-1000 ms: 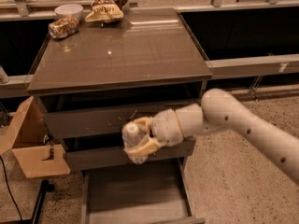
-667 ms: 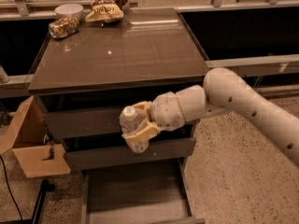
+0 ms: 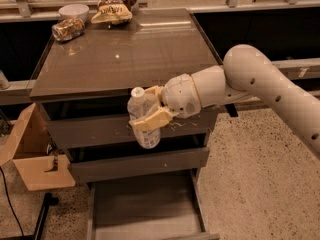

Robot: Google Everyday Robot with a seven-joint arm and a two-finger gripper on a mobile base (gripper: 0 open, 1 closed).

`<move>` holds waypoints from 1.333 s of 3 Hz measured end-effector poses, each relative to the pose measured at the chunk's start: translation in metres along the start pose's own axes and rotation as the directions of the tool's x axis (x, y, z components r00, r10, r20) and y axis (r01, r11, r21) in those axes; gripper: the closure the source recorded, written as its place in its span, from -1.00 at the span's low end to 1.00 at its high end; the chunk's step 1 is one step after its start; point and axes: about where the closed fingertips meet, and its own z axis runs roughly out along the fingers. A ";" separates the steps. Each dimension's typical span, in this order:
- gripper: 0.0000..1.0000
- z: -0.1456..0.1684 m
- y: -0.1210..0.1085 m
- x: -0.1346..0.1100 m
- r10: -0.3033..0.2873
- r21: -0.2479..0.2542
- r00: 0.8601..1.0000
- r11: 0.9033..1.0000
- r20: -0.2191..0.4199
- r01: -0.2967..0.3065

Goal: Pick blue plastic bottle from bottom drawer and place on counter

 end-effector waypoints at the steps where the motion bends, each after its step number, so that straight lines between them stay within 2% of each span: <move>1: 1.00 -0.009 -0.008 -0.019 0.014 0.005 1.000 1.000 0.017 -0.014; 2: 1.00 -0.022 -0.023 -0.047 0.042 0.011 0.999 0.999 0.032 -0.042; 3: 1.00 -0.039 -0.052 -0.084 0.067 0.013 0.997 0.998 0.034 -0.067; 4: 1.00 -0.046 -0.079 -0.115 0.050 0.012 0.998 0.999 0.039 -0.050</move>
Offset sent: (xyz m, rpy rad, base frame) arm 0.0462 -0.0100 0.0974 0.0488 0.0716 -0.0603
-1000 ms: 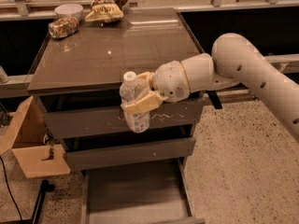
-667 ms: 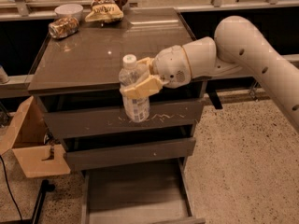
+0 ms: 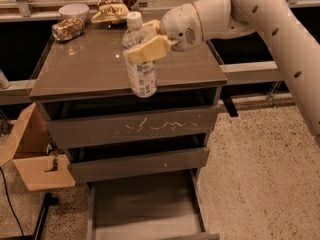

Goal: Pick blue plastic bottle from bottom drawer and place on counter

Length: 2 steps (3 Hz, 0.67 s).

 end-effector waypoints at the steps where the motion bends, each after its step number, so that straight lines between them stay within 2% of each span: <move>1: 1.00 -0.002 -0.025 -0.024 -0.021 0.002 1.000 1.000 -0.003 0.021; 2: 1.00 -0.002 -0.051 -0.035 -0.030 0.020 1.000 0.999 0.005 0.030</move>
Offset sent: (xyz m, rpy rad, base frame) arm 0.0861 0.0117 0.0465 0.0176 -0.0488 -0.0390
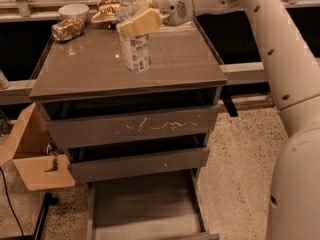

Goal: Pick blue plastic bottle from bottom drawer and place on counter

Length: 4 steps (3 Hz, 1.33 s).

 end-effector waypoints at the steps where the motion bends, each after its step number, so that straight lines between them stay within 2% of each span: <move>1: 1.00 0.003 -0.018 0.001 0.004 0.021 1.000 1.000 0.005 -0.004; 2: 1.00 0.007 -0.032 0.009 0.019 0.059 1.000 0.998 -0.003 -0.019; 4: 1.00 0.013 -0.046 0.038 0.082 0.155 0.996 0.985 -0.026 -0.077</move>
Offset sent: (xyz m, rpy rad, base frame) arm 0.0470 0.0034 -0.0252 -0.0176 0.0068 -0.1221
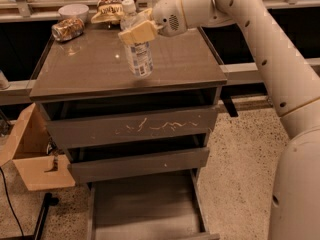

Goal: Pick blue plastic bottle from bottom drawer and place on counter

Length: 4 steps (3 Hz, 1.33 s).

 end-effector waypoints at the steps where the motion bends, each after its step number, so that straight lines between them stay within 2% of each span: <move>1: 1.00 0.002 -0.005 0.012 0.035 0.074 0.999 0.997 -0.007 -0.034; 2: 1.00 0.004 -0.010 0.019 0.055 0.130 0.999 0.990 -0.004 -0.054; 3: 1.00 0.004 -0.013 0.016 0.025 0.177 0.998 0.984 0.055 -0.035; 4: 1.00 0.005 -0.013 0.017 0.028 0.178 0.998 0.983 0.053 -0.037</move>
Offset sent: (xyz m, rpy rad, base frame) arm 0.0148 -0.0118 -0.0243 -0.0075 0.0035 -0.2188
